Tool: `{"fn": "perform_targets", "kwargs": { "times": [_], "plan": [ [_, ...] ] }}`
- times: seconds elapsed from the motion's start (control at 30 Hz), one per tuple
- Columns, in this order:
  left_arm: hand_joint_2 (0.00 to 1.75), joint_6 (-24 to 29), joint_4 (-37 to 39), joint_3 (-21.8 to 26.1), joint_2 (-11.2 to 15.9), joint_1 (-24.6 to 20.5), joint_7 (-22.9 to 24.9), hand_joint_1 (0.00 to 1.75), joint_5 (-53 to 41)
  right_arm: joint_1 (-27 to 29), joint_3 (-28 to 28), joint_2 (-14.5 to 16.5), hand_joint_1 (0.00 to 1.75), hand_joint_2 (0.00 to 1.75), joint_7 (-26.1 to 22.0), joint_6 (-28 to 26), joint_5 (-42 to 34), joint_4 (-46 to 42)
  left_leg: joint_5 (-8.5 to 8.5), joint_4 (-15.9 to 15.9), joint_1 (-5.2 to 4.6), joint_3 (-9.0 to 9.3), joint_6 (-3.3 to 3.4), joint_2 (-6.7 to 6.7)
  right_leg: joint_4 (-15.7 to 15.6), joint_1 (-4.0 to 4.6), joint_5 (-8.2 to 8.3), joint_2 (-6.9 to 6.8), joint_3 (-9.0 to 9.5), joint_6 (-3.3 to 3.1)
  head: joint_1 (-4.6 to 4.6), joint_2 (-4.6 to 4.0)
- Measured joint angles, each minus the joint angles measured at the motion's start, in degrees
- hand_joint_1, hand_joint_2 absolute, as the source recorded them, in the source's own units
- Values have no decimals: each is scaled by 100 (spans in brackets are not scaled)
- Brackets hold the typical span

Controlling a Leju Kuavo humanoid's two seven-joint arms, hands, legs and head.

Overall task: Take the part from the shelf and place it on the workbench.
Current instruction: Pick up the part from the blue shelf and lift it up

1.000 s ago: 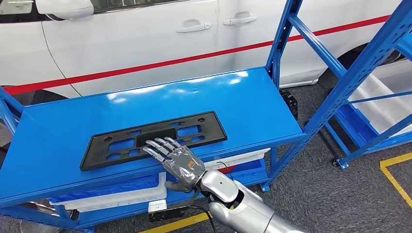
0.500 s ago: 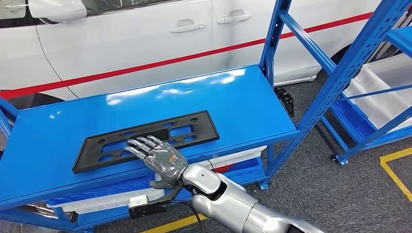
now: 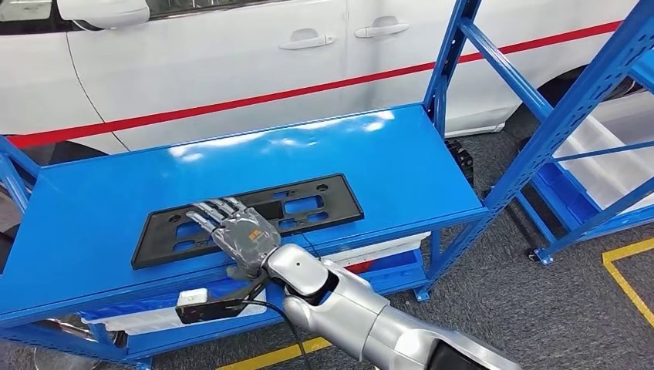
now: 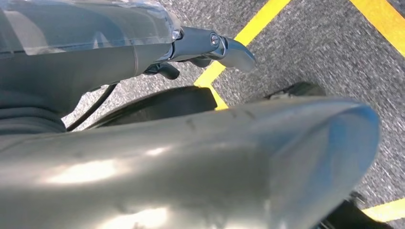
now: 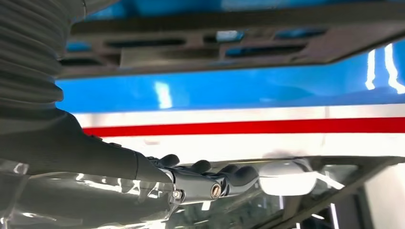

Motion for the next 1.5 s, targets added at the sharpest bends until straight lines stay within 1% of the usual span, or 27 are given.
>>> {"fn": "perform_targets", "kwargs": {
  "times": [0.07, 0.17, 0.2, 0.23, 0.3, 0.33, 0.37, 0.4, 0.47, 0.53, 0.6, 0.67, 0.73, 0.8, 0.87, 0.9, 0.93, 0.97, 1.03, 1.1, 1.2, 1.27, 1.37, 1.4, 1.43, 1.47, 1.5],
  "plan": [
    [0, -11, 0, -1, -4, -12, 12, 0, -1, -192, 53, 78, 0, 175, 314, 224, -76, 84, -6, 11, -12, -16, -49, 1, -337, 28, 75, -3, 148, -45, -2, 0],
    [0, -16, 0, 1, -7, -21, 26, 0, 1, -429, 162, 141, 0, 175, 720, 525, -333, 201, -30, 35, 1, -33, -150, 3, -388, 25, 119, -7, 155, -126, -3, 0],
    [0, -20, 1, 1, -7, -25, 29, 0, 2, -503, 196, 163, 0, 175, 815, 613, -414, 239, -116, 156, 8, -85, -184, 3, -412, 13, 138, -10, 162, -158, -8, 0],
    [0, -24, 1, 1, -6, -28, 31, 0, 4, -574, 231, 186, 0, 175, 896, 703, -490, 282, -263, 393, 19, -188, -218, 3, -432, -2, 153, -14, 169, -183, -11, 0],
    [0, -36, 2, 1, -6, -29, 31, 0, 7, -673, 288, 215, 0, 175, 995, 834, -601, 375, -644, 1155, 42, -533, -273, 4, -434, -2, 155, -20, 165, -200, -19, 0],
    [0, -40, 2, 1, -5, -28, 31, 0, 8, -694, 308, 221, 0, 175, 1022, 874, -636, 422, -770, 1499, 51, -695, -293, 4, -433, 0, 154, -22, 164, -201, -19, 0],
    [0, -44, 2, 1, -5, -27, 31, 0, 8, -702, 318, 221, 0, 175, 1039, 898, -658, 460, -831, 1726, 57, -805, -306, 4, -431, 1, 153, -25, 163, -202, -19, 0],
    [0, -46, 2, 1, -4, -25, 31, 0, 8, -706, 326, 222, 0, 175, 1048, 912, -673, 493, -799, 1782, 63, -837, -315, 5, -429, 0, 152, -26, 163, -201, -19, 0],
    [0, -50, 2, 1, -2, -26, 32, 0, 8, -738, 345, 227, 0, 175, 1056, 934, -688, 545, -481, 1299, 81, -611, -320, 6, -415, -5, 142, -17, 169, -188, -19, 0],
    [0, -56, 2, 1, -1, -31, 32, 0, 8, -810, 367, 239, 0, 175, 1091, 1000, -709, 597, -122, 460, 88, -212, -303, 7, -382, 0, 119, -2, 166, -147, -20, 0],
    [0, -70, 2, 1, -1, -40, 33, 0, 8, -884, 398, 246, 0, 175, 1165, 1136, -758, 662, -20, 53, 67, -27, -237, -4, -359, 16, 112, 6, 147, -92, -15, 0],
    [0, -80, 2, 1, -2, -46, 33, 0, 8, -931, 442, 248, 0, 175, 1246, 1294, -828, 741, -14, 33, 52, -30, -152, -18, -369, 19, 125, 5, 140, -32, -10, 0],
    [0, -81, 2, 1, -5, -54, 35, 0, 8, -978, 465, 249, 0, 175, 1310, 1398, -907, 809, 15, 0, 66, -26, -74, -15, -261, 5, 40, 2, 94, 28, -9, 0],
    [0, -76, 2, 1, -8, -68, 36, 0, 9, -1038, 475, 248, 0, 175, 1356, 1444, -996, 874, 35, -23, 75, -28, -13, -5, 262, -5, -266, 0, -150, 74, -7, 0],
    [0, -69, 2, 1, -8, -72, 34, 0, 9, -1071, 500, 241, 0, 175, 1382, 1466, -1077, 946, 37, -20, 64, -40, 10, -1, 1029, -7, -590, -1, -527, 99, -7, 0],
    [0, -66, 2, 1, -8, -70, 33, 0, 9, -1076, 517, 238, 0, 175, 1385, 1471, -1107, 980, 37, -18, 59, -42, 12, -2, 1256, -7, -635, -1, -643, 102, -7, 0],
    [0, -62, 2, 2, -8, -69, 28, 0, 9, -1081, 533, 234, 0, 175, 1386, 1475, -1133, 1010, 36, -13, 54, -43, 12, -5, 1270, -7, -567, -1, -658, 95, -7, 0],
    [0, -60, 2, 2, -8, -70, 21, 0, 10, -1091, 547, 233, 0, 175, 1381, 1482, -1157, 1035, 34, -8, 50, -40, 10, -10, 1042, -6, -398, -2, -551, 77, -7, 1],
    [0, -56, 2, 2, -12, -80, -2, 0, 10, -1123, 572, 233, 0, 175, 1356, 1514, -1197, 1075, 21, 12, 38, -38, -12, -16, 215, 10, -19, -4, -145, 13, -7, 1],
    [0, -55, 2, 1, -18, -89, -20, 0, 10, -1134, 617, 236, 0, 175, 1326, 1579, -1234, 1119, 9, 28, 22, -52, -59, -17, -291, 38, 128, -5, 88, -40, -8, 0],
    [0, -52, 2, 1, -23, -99, -33, 0, 10, -1086, 712, 241, 0, 175, 1277, 1670, -1319, 1216, 3, 19, 24, -55, -154, -13, -375, 46, 145, 0, 104, -112, -10, 0],
    [0, -48, 2, 1, -25, -107, -39, 0, 12, -1061, 767, 248, 0, 175, 1242, 1694, -1377, 1279, -155, 238, 32, -145, -214, -10, -425, 14, 174, -6, 128, -174, -26, 0],
    [0, -53, 2, 2, -28, -106, -49, 0, 22, -989, 842, 256, 0, 175, 1208, 1738, -1452, 1374, -657, 1273, 57, -626, -285, -7, -436, 7, 178, -16, 134, -211, -49, 0],
    [0, -55, 2, 2, -27, -102, -51, 0, 24, -948, 865, 256, 0, 175, 1203, 1749, -1468, 1408, -733, 1545, 60, -762, -299, -7, -433, 11, 176, -17, 132, -213, -48, 0],
    [0, -57, 2, 3, -26, -99, -52, 0, 25, -912, 884, 256, 0, 175, 1200, 1756, -1480, 1440, -698, 1616, 61, -806, -306, -7, -427, 11, 172, -16, 132, -214, -49, 0],
    [0, -58, 2, 3, -25, -97, -52, 0, 26, -889, 897, 256, 0, 175, 1194, 1760, -1489, 1464, -556, 1454, 61, -736, -304, -6, -420, 11, 168, -10, 134, -210, -49, 0],
    [0, -59, 2, 3, -23, -96, -53, 0, 26, -880, 904, 258, 0, 175, 1189, 1760, -1493, 1480, -342, 1080, 61, -559, -294, -4, -411, 10, 160, -3, 140, -201, -49, 0]
  ]
}}
